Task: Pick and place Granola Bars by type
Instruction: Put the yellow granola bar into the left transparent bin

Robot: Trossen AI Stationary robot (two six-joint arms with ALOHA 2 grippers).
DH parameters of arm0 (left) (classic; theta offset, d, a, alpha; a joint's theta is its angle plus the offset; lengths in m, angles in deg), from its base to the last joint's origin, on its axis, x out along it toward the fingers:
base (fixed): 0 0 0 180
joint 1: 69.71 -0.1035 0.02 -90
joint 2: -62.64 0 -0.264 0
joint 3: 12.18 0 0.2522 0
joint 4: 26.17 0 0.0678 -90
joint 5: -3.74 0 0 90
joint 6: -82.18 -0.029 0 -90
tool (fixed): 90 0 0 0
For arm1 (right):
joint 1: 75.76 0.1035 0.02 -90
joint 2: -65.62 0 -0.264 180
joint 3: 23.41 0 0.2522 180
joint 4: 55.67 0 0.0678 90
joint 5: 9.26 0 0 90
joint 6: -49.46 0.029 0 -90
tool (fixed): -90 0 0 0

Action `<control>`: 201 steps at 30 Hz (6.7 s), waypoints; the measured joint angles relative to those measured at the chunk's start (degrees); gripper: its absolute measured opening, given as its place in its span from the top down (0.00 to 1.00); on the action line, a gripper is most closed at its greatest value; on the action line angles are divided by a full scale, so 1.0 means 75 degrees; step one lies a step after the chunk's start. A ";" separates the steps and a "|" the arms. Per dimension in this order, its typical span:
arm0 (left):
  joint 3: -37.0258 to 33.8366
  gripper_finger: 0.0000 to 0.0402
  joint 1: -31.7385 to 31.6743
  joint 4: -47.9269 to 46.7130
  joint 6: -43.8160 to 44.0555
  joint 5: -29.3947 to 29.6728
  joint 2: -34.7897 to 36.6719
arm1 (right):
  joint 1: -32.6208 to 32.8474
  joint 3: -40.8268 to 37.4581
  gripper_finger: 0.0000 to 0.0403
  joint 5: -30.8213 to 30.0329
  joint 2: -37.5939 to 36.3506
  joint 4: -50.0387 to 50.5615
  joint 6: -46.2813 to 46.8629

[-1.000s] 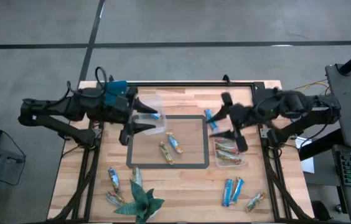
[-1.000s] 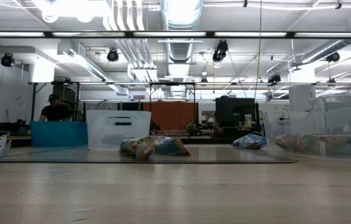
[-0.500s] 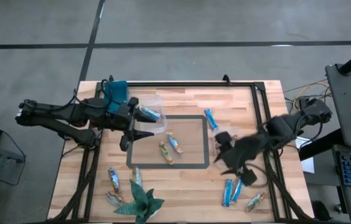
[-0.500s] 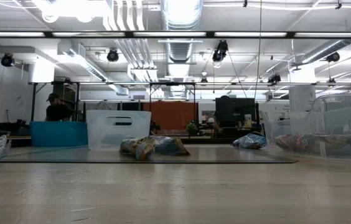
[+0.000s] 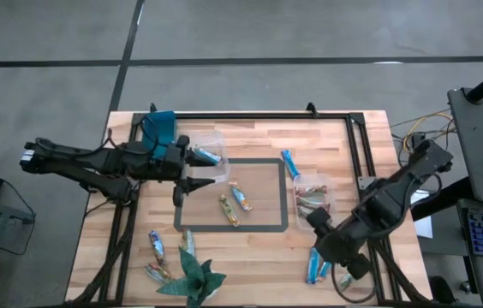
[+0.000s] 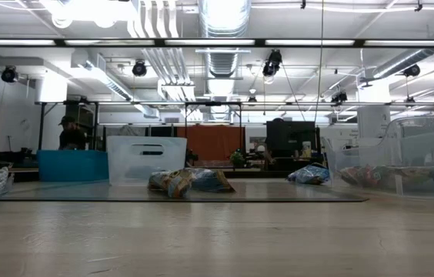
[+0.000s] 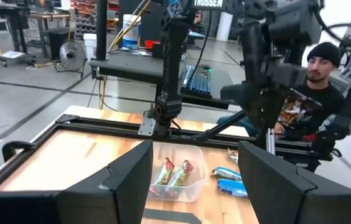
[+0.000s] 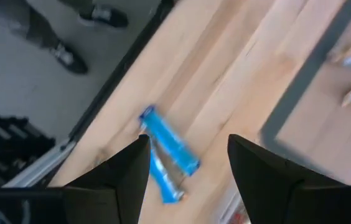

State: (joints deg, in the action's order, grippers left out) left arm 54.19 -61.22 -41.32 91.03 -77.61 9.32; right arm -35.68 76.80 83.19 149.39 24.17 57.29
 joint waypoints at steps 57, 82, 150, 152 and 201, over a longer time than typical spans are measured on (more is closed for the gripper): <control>-0.0291 0.46 0.0003 0.0386 0.0572 0.0007 0.0000 | 0.0915 -0.4765 0.64 0.0176 0.1226 -0.3638 0.1182; -0.0291 0.46 0.0002 0.0385 0.0196 0.0007 0.0000 | 0.0912 -0.4573 0.92 0.0202 0.0881 -0.3180 0.1811; -0.0014 0.45 0.0000 0.1127 -0.0597 0.0261 0.0259 | -0.1095 -0.1985 0.98 -0.5449 -0.1787 -0.6236 0.2603; -0.0014 0.45 0.0000 0.1125 -0.0564 0.0263 0.0259 | -0.1318 -0.2004 0.98 -0.5265 -0.1787 -0.6659 0.2287; -0.0046 0.30 0.0490 0.1271 -0.1768 -0.0076 0.0242 | -0.3757 0.2316 0.98 -0.2851 0.2231 -0.6254 0.0301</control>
State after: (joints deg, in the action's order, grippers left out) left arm 53.85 -57.55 -31.79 77.77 -78.18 11.13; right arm -63.85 94.16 61.81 166.13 -22.73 59.55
